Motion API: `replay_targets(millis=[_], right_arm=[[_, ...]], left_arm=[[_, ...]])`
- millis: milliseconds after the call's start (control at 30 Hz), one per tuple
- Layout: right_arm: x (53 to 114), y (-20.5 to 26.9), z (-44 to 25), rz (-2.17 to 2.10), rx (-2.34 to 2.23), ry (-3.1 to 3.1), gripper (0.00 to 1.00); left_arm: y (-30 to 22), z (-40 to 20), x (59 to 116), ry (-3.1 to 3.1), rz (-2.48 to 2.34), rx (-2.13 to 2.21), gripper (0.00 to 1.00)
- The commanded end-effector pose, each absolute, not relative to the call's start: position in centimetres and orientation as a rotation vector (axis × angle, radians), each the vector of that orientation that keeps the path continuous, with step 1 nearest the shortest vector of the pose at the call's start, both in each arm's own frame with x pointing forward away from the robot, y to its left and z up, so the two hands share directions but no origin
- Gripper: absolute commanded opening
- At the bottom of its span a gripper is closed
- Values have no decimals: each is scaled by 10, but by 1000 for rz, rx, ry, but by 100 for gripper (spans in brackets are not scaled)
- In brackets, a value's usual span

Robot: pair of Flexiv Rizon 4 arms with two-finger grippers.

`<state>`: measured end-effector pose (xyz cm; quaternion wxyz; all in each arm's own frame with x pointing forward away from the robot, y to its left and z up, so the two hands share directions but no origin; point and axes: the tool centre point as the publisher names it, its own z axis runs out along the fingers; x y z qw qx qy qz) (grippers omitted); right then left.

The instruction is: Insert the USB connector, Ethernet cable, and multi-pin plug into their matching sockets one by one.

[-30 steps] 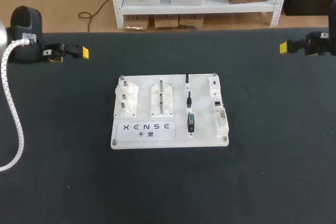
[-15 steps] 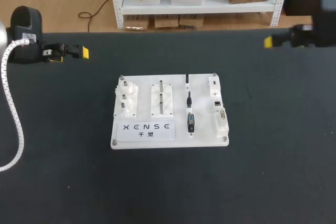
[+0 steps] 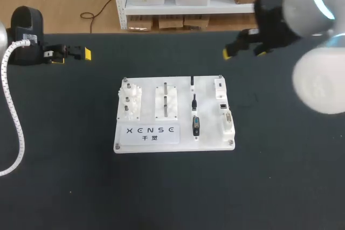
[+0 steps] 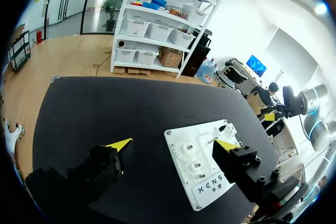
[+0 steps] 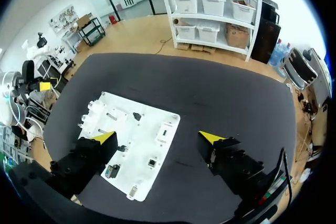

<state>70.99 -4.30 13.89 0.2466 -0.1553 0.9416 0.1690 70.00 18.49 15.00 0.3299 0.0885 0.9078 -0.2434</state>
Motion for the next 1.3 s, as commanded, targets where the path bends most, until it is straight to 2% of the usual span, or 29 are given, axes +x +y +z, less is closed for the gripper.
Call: replay_targets(millis=[33,733,1300], right_arm=[[719,-6,130,79,-346,2610,100],[735,41,74,-71,-268,2780,100],[736,47,68,-31,-262,2811,100]], left_arm=[[185,150,700,2374,-636,231,100],[185,150,700,2374,-636,231,100],[185,150,700,2374,-636,231,100]])
